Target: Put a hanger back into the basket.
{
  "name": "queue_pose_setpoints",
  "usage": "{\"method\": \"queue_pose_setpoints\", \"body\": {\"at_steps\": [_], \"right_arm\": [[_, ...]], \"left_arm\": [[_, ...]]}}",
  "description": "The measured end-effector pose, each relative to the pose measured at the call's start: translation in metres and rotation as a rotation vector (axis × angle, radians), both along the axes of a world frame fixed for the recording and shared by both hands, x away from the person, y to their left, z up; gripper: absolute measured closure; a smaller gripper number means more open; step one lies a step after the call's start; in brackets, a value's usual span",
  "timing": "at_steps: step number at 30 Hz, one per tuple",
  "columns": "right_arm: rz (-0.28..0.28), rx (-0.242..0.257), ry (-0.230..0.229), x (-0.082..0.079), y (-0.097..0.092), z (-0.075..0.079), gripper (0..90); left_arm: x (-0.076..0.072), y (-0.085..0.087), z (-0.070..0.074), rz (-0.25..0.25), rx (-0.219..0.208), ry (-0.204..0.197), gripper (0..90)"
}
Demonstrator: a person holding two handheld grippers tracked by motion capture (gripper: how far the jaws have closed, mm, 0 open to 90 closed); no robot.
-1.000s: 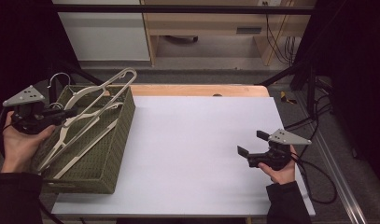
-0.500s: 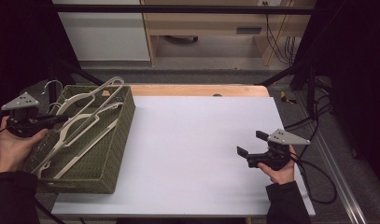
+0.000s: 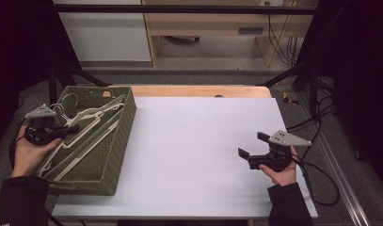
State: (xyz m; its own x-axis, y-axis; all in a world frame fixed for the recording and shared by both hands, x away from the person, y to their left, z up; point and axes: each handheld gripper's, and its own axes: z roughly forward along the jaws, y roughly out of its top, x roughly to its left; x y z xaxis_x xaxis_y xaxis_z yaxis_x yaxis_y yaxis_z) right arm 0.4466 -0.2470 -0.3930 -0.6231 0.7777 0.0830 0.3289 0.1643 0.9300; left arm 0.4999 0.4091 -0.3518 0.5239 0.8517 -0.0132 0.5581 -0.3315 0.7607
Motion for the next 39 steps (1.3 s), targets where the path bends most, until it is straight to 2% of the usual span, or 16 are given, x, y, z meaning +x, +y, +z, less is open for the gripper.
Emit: {"method": "queue_pose_setpoints", "body": {"at_steps": [6,8,9,11,13,15,17,18,19,20,23,28,31,34,37,39], "right_arm": [[0.001,-0.004,-0.001,0.000,0.000,0.000,3.5],[0.000,-0.001,0.001,0.000,0.000,0.000,3.5],[0.000,-0.001,0.001,0.000,0.000,0.000,3.5],[0.000,-0.003,-0.001,0.000,0.000,0.000,3.5],[0.003,-0.005,0.000,0.000,0.000,0.000,3.5],[0.003,-0.005,-0.002,0.000,0.000,0.000,3.5],[0.002,-0.005,-0.001,0.000,0.000,0.000,3.6],[0.002,-0.005,-0.001,0.000,0.000,0.000,3.6],[0.001,-0.004,0.001,0.000,0.000,0.000,3.6],[0.001,-0.005,-0.002,0.000,0.000,0.000,3.6],[0.004,-0.009,-0.001,0.000,0.000,0.000,3.6],[0.004,-0.013,0.002,0.001,0.002,-0.001,3.6],[0.008,-0.019,0.002,0.001,0.002,-0.002,3.6],[0.009,-0.017,0.001,0.001,0.002,-0.002,3.5],[0.008,-0.017,0.002,0.001,0.002,-0.002,3.5],[0.007,-0.016,0.000,0.001,0.002,-0.002,3.5]], "left_arm": [[0.003,-0.003,-0.015,0.010,-0.007,0.030,85.4],[0.004,-0.001,-0.021,0.021,-0.033,0.041,85.1],[0.004,-0.001,-0.021,0.021,-0.033,0.041,85.0],[0.004,0.002,-0.024,0.043,-0.040,0.050,84.8],[0.005,0.004,-0.025,0.094,-0.045,0.048,83.9],[0.006,0.004,-0.025,0.109,-0.034,0.044,83.3],[0.008,0.005,-0.026,0.158,0.024,0.041,82.6],[0.008,0.005,-0.026,0.158,0.024,0.041,82.2],[0.010,0.006,-0.028,0.208,0.051,0.056,81.4],[0.010,0.008,-0.029,0.219,0.073,0.066,80.5],[0.012,0.013,-0.032,0.251,0.102,0.085,72.9],[0.011,0.019,-0.036,0.300,0.102,0.110,60.0],[0.011,0.025,-0.042,0.340,0.098,0.149,52.5],[0.009,0.028,-0.045,0.351,0.104,0.154,51.2],[0.006,0.031,-0.043,0.359,0.085,0.154,50.7],[0.004,0.031,-0.041,0.356,0.093,0.141,49.4]]}}
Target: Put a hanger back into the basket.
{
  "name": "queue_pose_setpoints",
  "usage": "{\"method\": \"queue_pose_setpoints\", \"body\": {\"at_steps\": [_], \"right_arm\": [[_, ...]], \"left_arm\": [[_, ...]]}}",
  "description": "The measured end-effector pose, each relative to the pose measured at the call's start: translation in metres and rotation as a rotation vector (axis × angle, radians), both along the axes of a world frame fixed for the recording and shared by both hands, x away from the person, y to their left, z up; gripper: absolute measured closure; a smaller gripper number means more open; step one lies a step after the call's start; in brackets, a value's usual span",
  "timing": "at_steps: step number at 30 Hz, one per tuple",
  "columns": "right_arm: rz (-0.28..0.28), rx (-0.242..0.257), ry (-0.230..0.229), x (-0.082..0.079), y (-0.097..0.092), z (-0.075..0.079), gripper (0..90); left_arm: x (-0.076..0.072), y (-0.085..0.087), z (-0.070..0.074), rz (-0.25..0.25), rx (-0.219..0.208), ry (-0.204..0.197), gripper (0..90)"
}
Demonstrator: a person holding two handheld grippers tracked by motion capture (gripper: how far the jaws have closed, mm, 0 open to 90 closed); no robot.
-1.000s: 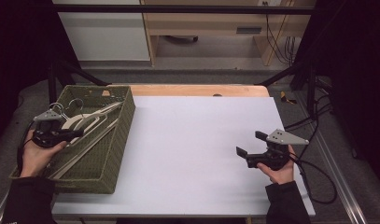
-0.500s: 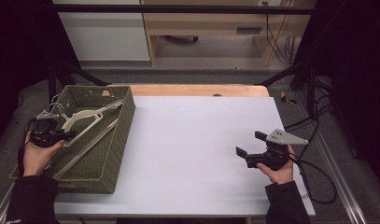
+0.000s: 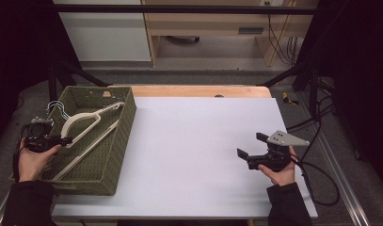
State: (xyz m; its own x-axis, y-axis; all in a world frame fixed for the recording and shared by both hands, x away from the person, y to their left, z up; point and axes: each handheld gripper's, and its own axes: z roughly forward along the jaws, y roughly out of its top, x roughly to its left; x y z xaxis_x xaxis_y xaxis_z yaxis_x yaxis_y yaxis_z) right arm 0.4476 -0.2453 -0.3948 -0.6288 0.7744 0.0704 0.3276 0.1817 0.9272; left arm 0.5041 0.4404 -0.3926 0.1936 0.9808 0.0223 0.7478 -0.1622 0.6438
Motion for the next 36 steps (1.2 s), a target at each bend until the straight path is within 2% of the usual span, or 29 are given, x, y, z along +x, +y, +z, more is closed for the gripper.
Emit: {"method": "queue_pose_setpoints", "body": {"at_steps": [3,6,7,8,9,10,11,12,15,16,17,18,19,20,22,23,24,25,27,28,30,32,36], "right_arm": [[-0.005,0.005,0.002,0.000,0.000,0.000,3.5],[-0.005,0.006,-0.002,-0.001,-0.001,0.001,3.5],[-0.006,0.007,-0.003,-0.001,-0.001,0.001,3.5],[-0.008,0.009,-0.003,-0.001,-0.001,0.001,3.4],[-0.009,0.012,-0.002,-0.001,-0.002,0.002,3.4],[-0.011,0.012,-0.003,-0.001,-0.002,0.002,3.4],[-0.010,0.013,-0.007,-0.001,-0.002,0.002,3.4],[-0.010,0.013,-0.007,-0.001,-0.002,0.002,3.4],[-0.005,0.012,-0.009,-0.002,-0.002,0.002,3.3],[-0.008,0.015,-0.010,-0.002,-0.002,0.002,3.2],[-0.008,0.015,-0.010,-0.002,-0.002,0.002,3.2],[-0.009,0.017,-0.009,-0.002,-0.003,0.003,3.1],[-0.009,0.017,-0.009,-0.002,-0.003,0.003,3.1],[-0.012,0.022,-0.016,-0.003,-0.004,0.004,3.0],[-0.012,0.024,-0.019,-0.004,-0.005,0.005,3.0],[-0.012,0.024,-0.019,-0.004,-0.005,0.005,3.0],[-0.013,0.026,-0.019,-0.004,-0.007,0.006,2.8],[-0.013,0.026,-0.019,-0.004,-0.007,0.006,2.8],[-0.016,0.030,-0.022,-0.005,-0.008,0.007,2.7],[-0.015,0.032,-0.025,-0.005,-0.008,0.007,2.6],[-0.018,0.036,-0.027,-0.006,-0.009,0.008,2.6],[-0.018,0.038,-0.031,-0.007,-0.011,0.009,2.5],[-0.019,0.047,-0.034,-0.008,-0.013,0.010,2.5]], "left_arm": [[-0.005,-0.001,0.006,-0.016,-0.003,-0.009,47.7],[-0.011,-0.005,0.015,-0.031,-0.001,-0.049,46.6],[-0.011,-0.005,0.015,-0.031,-0.001,-0.049,46.1],[-0.018,-0.010,0.023,-0.049,-0.003,-0.087,45.4],[-0.018,-0.010,0.023,-0.049,-0.003,-0.087,44.9],[-0.025,-0.018,0.032,-0.087,-0.025,-0.140,43.5],[-0.029,-0.023,0.036,-0.097,-0.047,-0.178,41.6],[-0.029,-0.023,0.036,-0.097,-0.047,-0.178,39.9],[-0.041,-0.038,0.049,-0.158,-0.099,-0.277,35.9],[-0.048,-0.049,0.056,-0.203,-0.131,-0.339,30.4],[-0.048,-0.049,0.056,-0.203,-0.131,-0.339,27.5],[-0.054,-0.061,0.062,-0.237,-0.160,-0.388,25.0],[-0.054,-0.061,0.062,-0.237,-0.160,-0.388,23.0],[-0.059,-0.074,0.067,-0.275,-0.198,-0.424,20.7],[-0.064,-0.087,0.069,-0.313,-0.233,-0.453,16.8],[-0.064,-0.087,0.069,-0.313,-0.233,-0.453,15.0],[-0.067,-0.100,0.069,-0.344,-0.254,-0.469,13.1],[-0.067,-0.100,0.069,-0.344,-0.254,-0.469,11.7],[-0.071,-0.119,0.066,-0.377,-0.277,-0.477,9.6],[-0.071,-0.119,0.066,-0.377,-0.277,-0.477,9.1],[-0.073,-0.133,0.060,-0.405,-0.283,-0.478,8.1],[-0.073,-0.137,0.057,-0.412,-0.278,-0.480,7.5],[-0.075,-0.148,0.043,-0.423,-0.319,-0.467,6.9]]}}
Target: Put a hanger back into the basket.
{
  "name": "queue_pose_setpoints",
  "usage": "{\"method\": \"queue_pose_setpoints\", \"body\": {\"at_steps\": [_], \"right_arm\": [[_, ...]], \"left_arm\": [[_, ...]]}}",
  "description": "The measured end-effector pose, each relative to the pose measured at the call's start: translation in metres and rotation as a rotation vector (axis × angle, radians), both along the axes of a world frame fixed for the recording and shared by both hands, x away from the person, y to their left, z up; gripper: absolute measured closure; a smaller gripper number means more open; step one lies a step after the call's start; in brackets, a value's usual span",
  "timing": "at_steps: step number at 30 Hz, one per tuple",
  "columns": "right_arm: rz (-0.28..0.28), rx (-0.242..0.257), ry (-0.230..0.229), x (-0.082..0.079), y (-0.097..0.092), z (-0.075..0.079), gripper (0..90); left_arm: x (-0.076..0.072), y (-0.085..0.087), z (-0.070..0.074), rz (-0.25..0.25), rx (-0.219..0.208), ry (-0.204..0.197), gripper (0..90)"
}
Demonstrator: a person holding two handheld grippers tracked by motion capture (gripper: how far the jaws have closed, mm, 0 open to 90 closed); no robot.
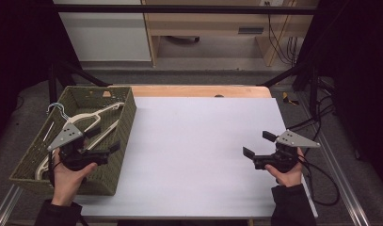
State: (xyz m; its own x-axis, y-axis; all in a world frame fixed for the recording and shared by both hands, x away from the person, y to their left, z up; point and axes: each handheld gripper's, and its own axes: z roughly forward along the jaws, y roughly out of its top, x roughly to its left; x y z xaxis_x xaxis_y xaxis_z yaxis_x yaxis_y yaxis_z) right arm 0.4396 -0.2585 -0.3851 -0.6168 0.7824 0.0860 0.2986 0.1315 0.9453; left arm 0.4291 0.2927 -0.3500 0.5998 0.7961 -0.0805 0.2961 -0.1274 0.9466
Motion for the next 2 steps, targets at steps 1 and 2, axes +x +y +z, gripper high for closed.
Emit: {"method": "queue_pose_setpoints", "body": {"at_steps": [1,2], "right_arm": [[0.000,0.000,0.000,0.0000,0.0000,0.0000,2.5],[0.003,-0.005,-0.005,-0.0001,-0.0013,-0.0001,2.5]], "left_arm": [[0.0000,0.0000,0.0000,0.000,0.000,0.000,6.8],[-0.0003,-0.0005,-0.0028,0.001,-0.005,0.001,6.8]]}}
